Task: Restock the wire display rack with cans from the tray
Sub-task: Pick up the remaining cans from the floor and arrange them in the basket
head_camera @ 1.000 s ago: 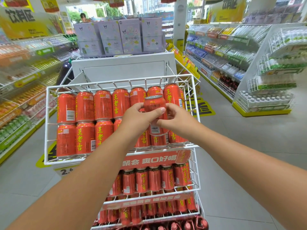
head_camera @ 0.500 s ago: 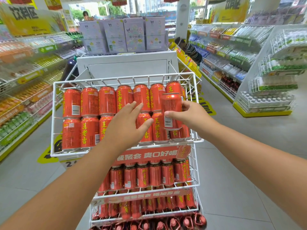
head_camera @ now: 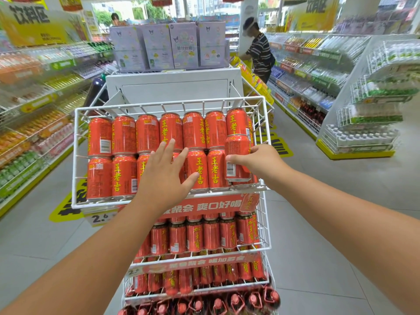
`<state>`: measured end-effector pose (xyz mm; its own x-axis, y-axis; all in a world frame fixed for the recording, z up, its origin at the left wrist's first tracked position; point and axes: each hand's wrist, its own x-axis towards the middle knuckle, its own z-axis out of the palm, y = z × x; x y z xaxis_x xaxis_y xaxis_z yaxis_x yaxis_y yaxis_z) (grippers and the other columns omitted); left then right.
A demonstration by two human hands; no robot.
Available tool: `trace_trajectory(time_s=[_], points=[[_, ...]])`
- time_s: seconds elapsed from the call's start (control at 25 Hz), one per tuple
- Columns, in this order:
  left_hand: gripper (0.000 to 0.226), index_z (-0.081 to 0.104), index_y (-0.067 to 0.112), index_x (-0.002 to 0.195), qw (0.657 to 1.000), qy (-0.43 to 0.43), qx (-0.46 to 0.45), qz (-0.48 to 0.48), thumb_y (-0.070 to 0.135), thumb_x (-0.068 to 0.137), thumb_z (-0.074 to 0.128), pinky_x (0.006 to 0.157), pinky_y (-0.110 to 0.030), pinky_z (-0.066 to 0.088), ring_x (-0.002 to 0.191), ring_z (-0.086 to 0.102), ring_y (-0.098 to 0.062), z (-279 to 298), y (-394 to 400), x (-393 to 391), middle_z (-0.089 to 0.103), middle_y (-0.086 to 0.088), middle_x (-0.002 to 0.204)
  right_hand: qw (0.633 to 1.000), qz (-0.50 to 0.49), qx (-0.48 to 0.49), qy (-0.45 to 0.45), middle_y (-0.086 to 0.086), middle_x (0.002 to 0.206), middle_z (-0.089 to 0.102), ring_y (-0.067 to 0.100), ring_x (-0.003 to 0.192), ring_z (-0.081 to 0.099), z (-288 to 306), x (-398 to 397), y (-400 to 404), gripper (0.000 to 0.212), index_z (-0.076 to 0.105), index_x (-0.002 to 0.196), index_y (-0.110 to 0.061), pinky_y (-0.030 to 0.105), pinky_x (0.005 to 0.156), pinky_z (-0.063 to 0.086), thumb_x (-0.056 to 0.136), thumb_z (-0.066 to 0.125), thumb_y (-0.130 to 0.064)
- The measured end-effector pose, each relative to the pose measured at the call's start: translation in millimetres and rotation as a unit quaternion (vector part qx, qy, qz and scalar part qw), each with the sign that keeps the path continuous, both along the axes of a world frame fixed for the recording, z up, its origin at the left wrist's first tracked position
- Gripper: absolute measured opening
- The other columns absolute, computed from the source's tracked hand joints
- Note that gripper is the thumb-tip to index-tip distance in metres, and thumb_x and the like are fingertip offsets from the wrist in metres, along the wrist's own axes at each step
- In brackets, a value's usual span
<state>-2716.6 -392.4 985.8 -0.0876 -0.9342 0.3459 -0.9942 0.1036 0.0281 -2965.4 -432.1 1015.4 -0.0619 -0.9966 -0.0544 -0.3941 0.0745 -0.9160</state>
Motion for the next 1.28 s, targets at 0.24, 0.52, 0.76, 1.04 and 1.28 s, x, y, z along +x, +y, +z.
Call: trace_trajectory(time_s=[0.24,0.52,0.76,1.04,1.28], points=[[0.077,0.022,0.033,0.164,1.0,0.012,-0.006,0.001,0.071,0.098,0.032,0.13,-0.047,0.006,0.161,-0.002,-0.024,-5,-1,4,0.003,-0.004,0.174,0.999,-0.024,0.013,0.027,0.011,0.098,0.074,0.024,0.086,0.071,-5,12,3,0.06,0.067,0.112,-0.006,0.041,0.082,0.058,0.072,0.092,-0.044],[0.078,0.02,0.032,0.164,1.0,0.011,-0.003,0.003,0.071,0.098,0.031,0.13,-0.048,0.007,0.161,-0.002,-0.025,-8,-2,5,0.001,-0.005,0.174,0.994,-0.033,-0.005,0.108,0.012,0.104,0.073,0.025,0.092,0.071,-13,18,13,0.064,0.065,0.116,-0.01,0.047,0.088,0.06,0.073,0.089,-0.052],[0.079,0.019,0.032,0.165,1.0,0.013,0.001,-0.01,0.072,0.097,0.031,0.13,-0.048,0.006,0.161,-0.003,-0.025,-9,-3,1,0.0,-0.005,0.174,0.989,-0.028,0.001,0.144,0.003,0.092,0.07,0.023,0.083,0.068,-11,21,20,0.066,0.067,0.112,-0.01,0.046,0.083,0.061,0.074,0.082,-0.062],[0.08,0.017,0.032,0.165,1.0,0.005,0.007,-0.017,0.072,0.097,0.031,0.13,-0.047,0.004,0.161,-0.004,-0.024,-9,-4,-2,-0.001,-0.005,0.174,0.988,-0.01,0.001,0.156,0.015,0.13,0.065,0.031,0.115,0.065,-12,19,25,0.081,0.056,0.135,-0.002,0.044,0.094,0.054,0.084,0.075,-0.061],[0.082,0.018,0.033,0.165,1.0,0.006,0.013,-0.02,0.074,0.096,0.03,0.13,-0.048,0.006,0.161,-0.002,-0.024,-9,-4,-2,0.002,-0.004,0.174,0.988,-0.019,-0.01,0.155,0.002,0.11,0.07,0.02,0.094,0.068,-15,13,20,0.082,0.065,0.118,-0.02,0.043,0.082,0.061,0.067,0.066,-0.084]])
